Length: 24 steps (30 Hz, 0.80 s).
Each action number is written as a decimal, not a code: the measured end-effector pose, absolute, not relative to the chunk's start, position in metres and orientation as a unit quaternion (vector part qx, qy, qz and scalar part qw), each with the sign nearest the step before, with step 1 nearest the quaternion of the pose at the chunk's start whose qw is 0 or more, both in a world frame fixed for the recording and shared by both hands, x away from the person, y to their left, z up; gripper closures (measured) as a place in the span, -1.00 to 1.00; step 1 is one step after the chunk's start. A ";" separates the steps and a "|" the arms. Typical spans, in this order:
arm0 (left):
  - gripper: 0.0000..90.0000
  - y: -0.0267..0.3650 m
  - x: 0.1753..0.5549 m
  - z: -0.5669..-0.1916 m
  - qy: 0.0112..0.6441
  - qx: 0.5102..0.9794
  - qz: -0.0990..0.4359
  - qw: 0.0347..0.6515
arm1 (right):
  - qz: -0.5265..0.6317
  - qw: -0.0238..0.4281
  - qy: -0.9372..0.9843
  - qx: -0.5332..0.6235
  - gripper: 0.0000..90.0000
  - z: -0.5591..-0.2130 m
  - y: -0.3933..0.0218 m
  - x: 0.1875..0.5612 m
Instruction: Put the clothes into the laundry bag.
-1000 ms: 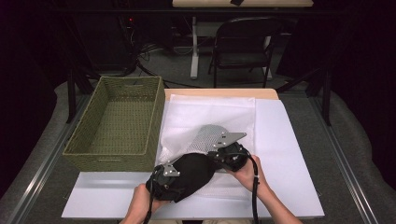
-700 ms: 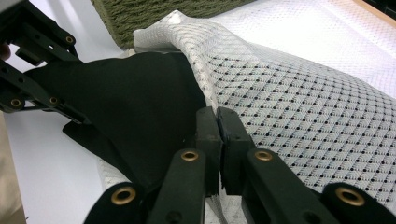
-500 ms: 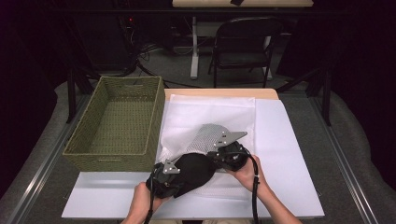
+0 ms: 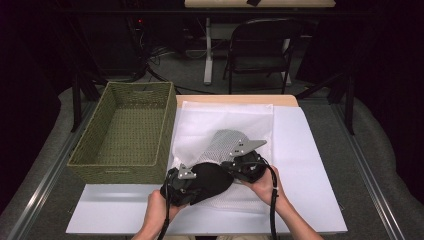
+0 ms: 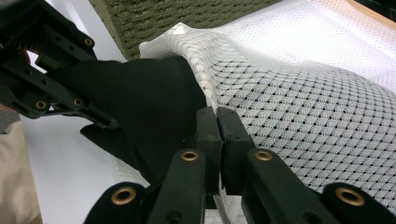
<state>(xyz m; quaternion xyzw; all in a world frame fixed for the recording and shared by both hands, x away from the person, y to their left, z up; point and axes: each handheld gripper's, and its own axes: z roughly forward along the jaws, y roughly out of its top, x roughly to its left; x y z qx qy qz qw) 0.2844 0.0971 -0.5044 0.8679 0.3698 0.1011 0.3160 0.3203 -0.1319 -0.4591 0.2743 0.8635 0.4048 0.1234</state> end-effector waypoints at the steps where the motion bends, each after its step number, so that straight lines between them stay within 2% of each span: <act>1: 0.68 0.096 0.285 -0.503 0.369 0.869 0.102 0.315 | 0.407 0.122 0.863 0.275 0.97 -0.459 -0.132 0.320; 9: 0.67 0.087 0.296 -0.509 0.373 0.863 0.105 0.324 | 0.409 0.116 0.862 0.275 0.97 -0.459 -0.132 0.321; 24: 0.62 0.067 0.318 -0.521 0.389 0.834 0.146 0.363 | 0.412 0.114 0.861 0.275 0.97 -0.460 -0.134 0.321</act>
